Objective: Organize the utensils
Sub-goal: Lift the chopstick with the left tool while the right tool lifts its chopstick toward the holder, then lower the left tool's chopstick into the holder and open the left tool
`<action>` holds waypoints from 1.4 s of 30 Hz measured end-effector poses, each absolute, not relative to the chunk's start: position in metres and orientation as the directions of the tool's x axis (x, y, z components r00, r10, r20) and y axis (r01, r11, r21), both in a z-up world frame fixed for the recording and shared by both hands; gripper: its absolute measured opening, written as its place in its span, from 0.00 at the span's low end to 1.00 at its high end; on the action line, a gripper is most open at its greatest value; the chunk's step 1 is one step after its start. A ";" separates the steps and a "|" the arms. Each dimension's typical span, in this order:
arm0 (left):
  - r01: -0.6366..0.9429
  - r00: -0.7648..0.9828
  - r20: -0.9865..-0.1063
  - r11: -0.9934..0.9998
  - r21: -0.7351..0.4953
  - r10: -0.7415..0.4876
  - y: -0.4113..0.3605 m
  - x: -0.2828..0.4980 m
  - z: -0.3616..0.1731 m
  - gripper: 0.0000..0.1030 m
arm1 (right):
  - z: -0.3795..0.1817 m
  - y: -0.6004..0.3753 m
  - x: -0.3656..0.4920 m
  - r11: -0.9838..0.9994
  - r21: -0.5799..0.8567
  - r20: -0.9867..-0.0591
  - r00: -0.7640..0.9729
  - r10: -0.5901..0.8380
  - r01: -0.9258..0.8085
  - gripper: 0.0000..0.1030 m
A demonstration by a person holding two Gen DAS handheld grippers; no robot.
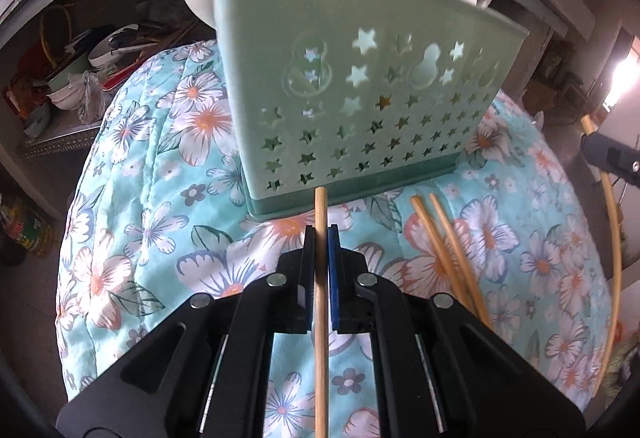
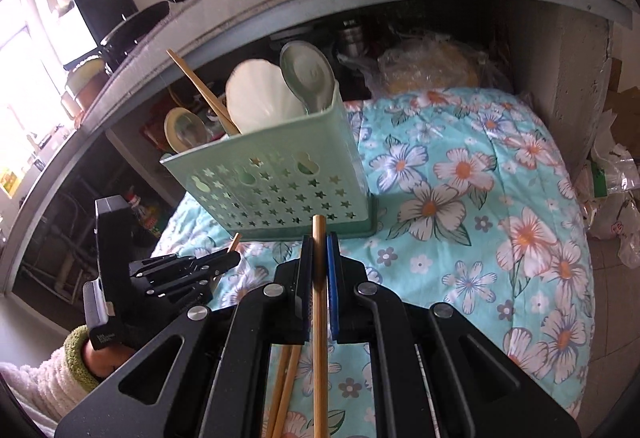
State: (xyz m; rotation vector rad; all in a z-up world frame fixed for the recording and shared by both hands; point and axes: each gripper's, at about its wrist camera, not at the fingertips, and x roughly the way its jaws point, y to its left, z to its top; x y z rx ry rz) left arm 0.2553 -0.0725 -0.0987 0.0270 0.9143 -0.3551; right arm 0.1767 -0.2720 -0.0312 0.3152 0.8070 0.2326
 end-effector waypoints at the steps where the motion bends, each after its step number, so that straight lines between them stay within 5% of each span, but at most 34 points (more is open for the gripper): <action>1: 0.313 0.561 -0.768 0.938 -0.150 -0.309 -0.070 0.253 -0.092 0.05 | -0.028 -0.273 0.174 0.928 0.364 -0.662 0.676 0.322 -0.086 0.07; 18: 0.433 0.632 -0.502 0.806 -0.404 -0.591 -0.024 0.203 0.048 0.05 | 0.011 -0.286 0.141 0.917 0.381 -0.564 0.758 0.329 -0.115 0.07; 33: 0.419 0.838 -0.179 0.818 -0.394 -0.515 -0.008 0.235 0.160 0.05 | 0.010 -0.293 0.136 0.915 0.390 -0.560 0.763 0.323 -0.101 0.07; 42: 0.371 0.874 -0.167 0.848 -0.378 -0.457 -0.024 0.284 0.137 0.05 | -0.001 -0.293 0.151 0.914 0.393 -0.586 0.740 0.329 -0.095 0.07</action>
